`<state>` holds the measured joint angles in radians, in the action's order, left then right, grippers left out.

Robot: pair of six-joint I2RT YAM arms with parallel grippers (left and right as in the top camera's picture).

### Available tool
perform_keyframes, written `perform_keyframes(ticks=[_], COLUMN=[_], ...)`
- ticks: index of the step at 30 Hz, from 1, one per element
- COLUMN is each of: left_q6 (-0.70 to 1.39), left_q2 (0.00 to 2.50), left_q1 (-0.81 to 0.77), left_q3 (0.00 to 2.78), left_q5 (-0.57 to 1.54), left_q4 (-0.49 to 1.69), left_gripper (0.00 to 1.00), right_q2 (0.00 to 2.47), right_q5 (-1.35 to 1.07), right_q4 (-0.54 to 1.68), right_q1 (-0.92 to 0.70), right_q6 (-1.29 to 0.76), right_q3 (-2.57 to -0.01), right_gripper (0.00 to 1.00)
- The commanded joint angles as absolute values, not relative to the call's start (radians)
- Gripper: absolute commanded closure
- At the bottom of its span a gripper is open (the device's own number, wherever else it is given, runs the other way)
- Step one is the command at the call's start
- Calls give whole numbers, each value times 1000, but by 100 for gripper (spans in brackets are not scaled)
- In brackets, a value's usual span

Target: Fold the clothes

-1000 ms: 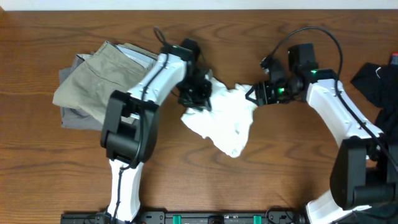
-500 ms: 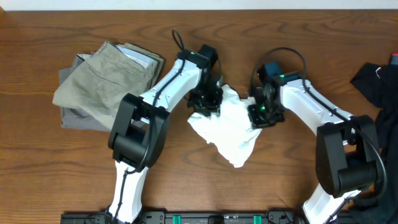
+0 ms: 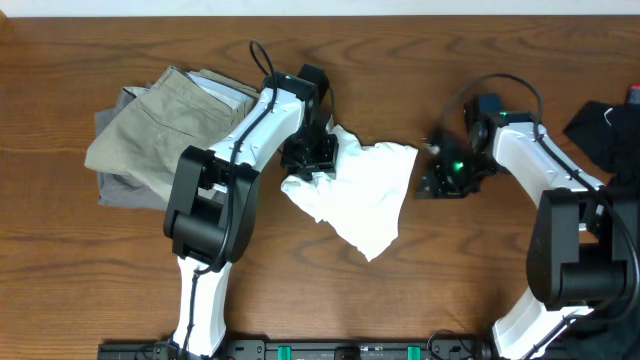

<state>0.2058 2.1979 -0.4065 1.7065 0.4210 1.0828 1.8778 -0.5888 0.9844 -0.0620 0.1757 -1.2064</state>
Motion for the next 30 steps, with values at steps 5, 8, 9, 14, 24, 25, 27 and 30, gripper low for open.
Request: perform_keyframes(ticks=[5,8,9,14,24,25,27,30], left_q6=[200,200,200,200,169,170,167,131], left_q2=[2179,2179,2179,2178,2154,2154,2154,2154], left_q1=[-402,-401,-399,-384,-262,-250,-235,-234], left_q3=[1702,1702,1702,1704,1708,1708,1707,1705], left_q5=[414,364,365,365,294,297,302,302], left_q4=[1193,1219,1218,1218,1283,1283,1283,1260], left_gripper=[49,49,49,49,44,44,44,32], right_q2=[1846,1848,1850,1851,1851,1851,1851,1851], right_q5=[-882,-692,-637,-448,-265,-265,-265,-265], right_q4=[968,897,857,624,561,560,560,560], right_q1=[-129,-177,-195,-265,-244,-242,-243,-243], right_q6=[392,255,205,-23,-183,-183,-183,-183], right_q3=[-1208,-1188,-1170,-1030,-946,-946,-946,-946], right_gripper=[66,68,69,71,70,70,69,69])
